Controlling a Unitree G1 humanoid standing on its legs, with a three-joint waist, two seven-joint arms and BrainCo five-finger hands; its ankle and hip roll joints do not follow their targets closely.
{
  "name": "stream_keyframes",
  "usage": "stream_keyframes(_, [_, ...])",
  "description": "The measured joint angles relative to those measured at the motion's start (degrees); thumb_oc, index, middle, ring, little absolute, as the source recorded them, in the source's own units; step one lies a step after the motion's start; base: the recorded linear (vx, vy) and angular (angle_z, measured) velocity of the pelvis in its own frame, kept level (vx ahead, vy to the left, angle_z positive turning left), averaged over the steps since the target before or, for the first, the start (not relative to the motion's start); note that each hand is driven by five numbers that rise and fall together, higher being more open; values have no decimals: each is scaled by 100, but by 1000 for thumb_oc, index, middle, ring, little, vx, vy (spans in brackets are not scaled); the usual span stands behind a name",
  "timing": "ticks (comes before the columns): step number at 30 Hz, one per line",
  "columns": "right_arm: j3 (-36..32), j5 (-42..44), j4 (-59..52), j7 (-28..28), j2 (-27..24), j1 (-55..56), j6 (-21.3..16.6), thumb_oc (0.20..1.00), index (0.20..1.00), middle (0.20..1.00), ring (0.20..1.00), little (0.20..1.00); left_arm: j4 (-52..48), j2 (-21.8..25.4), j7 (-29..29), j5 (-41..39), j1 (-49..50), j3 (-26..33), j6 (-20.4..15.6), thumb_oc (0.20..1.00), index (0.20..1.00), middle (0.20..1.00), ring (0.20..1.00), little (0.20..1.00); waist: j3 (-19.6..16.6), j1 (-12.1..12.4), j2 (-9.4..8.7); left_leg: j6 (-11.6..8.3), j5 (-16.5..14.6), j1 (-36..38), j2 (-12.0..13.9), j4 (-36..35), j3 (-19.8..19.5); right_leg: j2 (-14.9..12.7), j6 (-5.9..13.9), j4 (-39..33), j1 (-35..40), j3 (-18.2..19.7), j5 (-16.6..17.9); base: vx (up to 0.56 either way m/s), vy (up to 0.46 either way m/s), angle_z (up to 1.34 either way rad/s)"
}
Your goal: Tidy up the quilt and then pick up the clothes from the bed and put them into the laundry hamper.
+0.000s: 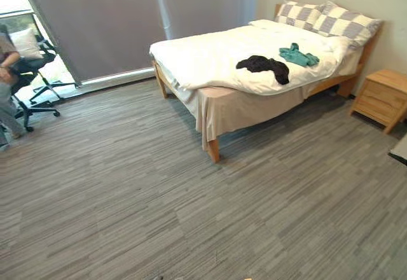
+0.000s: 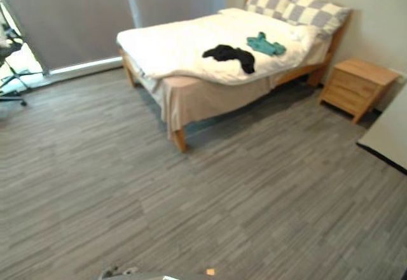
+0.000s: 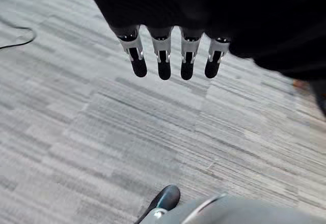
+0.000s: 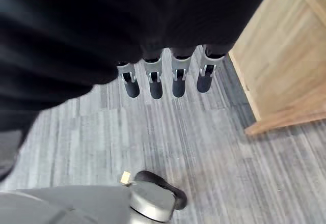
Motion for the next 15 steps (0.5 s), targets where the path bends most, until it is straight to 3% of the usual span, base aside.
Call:
stream_keyframes(6, [-19,3,-50,-60,41,-265,-29,1000,1000,1000,1000,1000,41,7,8,139,-102,-15,-39,1000,1000,1000,1000,1000,232,-18,54,15,184,192,31,-202,53,33,98,-212,144,-12,66,43,46,-3])
stream_keyframes(12, [-15,5,-32,-22,71,-579,-5,1000,1000,1000,1000,1000,48,223,-49,228,-512,12,-23,1000,1000,1000,1000,1000,810,-16,-90,38,148,183,5,-295,101,29,200,168,-84,-44,91,19,68,-8])
stream_keyframes(13, [-35,7,-32,-7,70,-619,-9,1000,1000,1000,1000,1000,48,262,-44,226,-550,125,25,1000,1000,1000,1000,1000,971,-21,-125,89,119,264,13,-376,116,19,285,850,-406,-72,73,58,49,-16])
stream_keyframes(15, [-56,16,-50,2,82,-674,4,1000,1000,1000,1000,1000,51,265,-37,225,-642,177,90,1000,1000,1000,1000,1000,1177,-83,-80,157,115,470,102,-434,73,-46,887,2011,-892,-205,187,161,15,2])
